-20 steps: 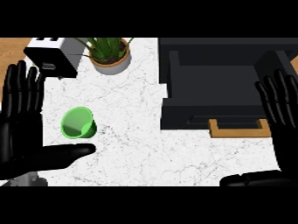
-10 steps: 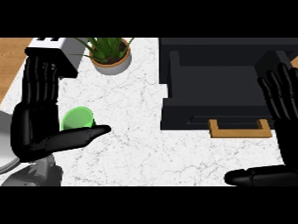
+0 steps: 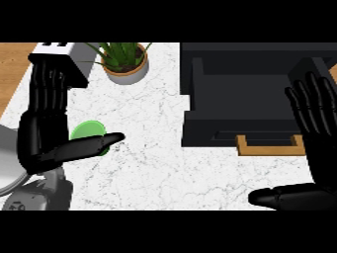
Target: Pick up the cup, place it into the drawer and close the drawer
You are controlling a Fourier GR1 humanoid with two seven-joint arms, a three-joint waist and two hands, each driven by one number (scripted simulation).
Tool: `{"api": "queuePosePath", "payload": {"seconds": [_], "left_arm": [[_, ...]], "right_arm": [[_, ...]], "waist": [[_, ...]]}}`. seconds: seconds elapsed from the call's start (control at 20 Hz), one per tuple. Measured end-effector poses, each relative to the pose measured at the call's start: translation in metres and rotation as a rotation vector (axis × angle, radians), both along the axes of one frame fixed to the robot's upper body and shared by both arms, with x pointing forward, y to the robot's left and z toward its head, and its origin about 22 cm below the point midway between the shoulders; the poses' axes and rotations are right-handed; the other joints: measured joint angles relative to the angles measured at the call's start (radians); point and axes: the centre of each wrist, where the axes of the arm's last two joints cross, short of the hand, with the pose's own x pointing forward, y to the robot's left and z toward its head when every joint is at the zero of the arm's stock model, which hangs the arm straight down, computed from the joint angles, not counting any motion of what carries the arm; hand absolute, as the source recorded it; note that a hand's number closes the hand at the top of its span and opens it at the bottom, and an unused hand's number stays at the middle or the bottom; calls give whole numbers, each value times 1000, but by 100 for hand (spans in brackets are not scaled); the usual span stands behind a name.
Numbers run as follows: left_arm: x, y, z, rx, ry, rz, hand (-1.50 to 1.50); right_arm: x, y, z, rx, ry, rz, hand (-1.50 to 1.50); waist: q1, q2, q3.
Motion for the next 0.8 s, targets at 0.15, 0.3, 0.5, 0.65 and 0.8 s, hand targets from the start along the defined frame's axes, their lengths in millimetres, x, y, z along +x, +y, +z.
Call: {"api": "queuePosePath", "payload": {"seconds": [0.15,0.3,0.5,0.65,0.8], "left_arm": [[-3,2,-4,-1,12,14,-150],[-10,1,-9,-3,35,28,-150],[-16,10,-24,-8,72,40,-150],[-17,10,-40,-5,102,55,-150],[-22,19,-51,-3,127,81,-150]], "right_arm": [[1,3,-2,-4,-3,-5,-150],[-1,0,-1,-5,-4,-7,-150],[5,2,4,-6,-10,-12,-150],[6,5,1,-9,-9,-9,-150],[3,4,4,-6,-9,-9,-150]], "waist": [[0,0,0],[0,0,0],[2,0,0],[1,0,0],[1,0,0]]}}
